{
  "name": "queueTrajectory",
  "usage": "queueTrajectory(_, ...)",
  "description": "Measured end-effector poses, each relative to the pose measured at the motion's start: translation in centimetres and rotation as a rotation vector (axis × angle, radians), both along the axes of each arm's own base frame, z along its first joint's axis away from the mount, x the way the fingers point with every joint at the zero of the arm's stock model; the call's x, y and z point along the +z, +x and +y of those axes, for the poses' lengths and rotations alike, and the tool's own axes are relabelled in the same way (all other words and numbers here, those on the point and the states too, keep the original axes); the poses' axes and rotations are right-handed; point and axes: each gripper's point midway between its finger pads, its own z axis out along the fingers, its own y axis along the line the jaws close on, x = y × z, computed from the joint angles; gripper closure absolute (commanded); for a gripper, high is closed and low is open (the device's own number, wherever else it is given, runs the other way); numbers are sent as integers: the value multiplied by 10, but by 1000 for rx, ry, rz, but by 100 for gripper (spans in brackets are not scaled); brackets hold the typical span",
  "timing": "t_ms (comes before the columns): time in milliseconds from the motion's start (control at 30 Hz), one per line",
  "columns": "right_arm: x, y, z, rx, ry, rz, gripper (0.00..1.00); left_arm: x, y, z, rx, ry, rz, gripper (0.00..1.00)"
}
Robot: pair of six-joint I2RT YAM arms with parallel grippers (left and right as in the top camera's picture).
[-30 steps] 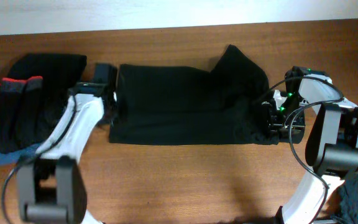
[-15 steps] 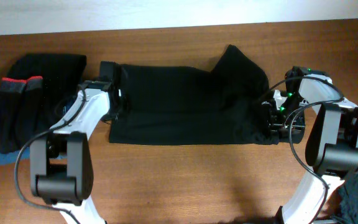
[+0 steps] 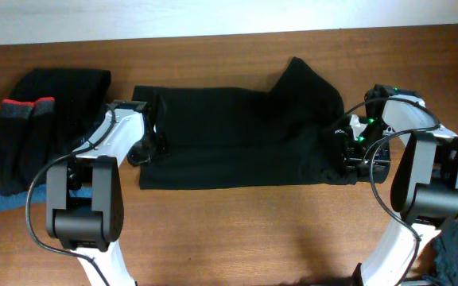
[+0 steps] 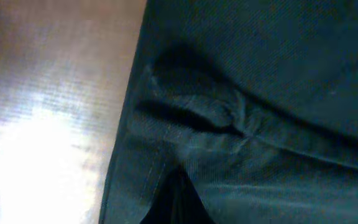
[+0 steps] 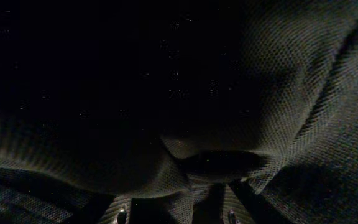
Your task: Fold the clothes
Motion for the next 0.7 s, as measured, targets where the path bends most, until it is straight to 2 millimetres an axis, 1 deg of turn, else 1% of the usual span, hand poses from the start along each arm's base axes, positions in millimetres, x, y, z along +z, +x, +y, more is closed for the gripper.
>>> queueTrajectory(200,0,0,0,0,0,0,51,-3,-14,6,29,28,24,100)
queueTrajectory(400,0,-1,0,0,0,3,51,-3,-20,11,48,51,41,100)
queueTrajectory(600,0,-1,0,1,-2,5,51,-2,-41,23,118,68,120,100)
queueTrajectory(700,0,-1,0,1,-2,5,51,-3,-48,27,139,70,145,100)
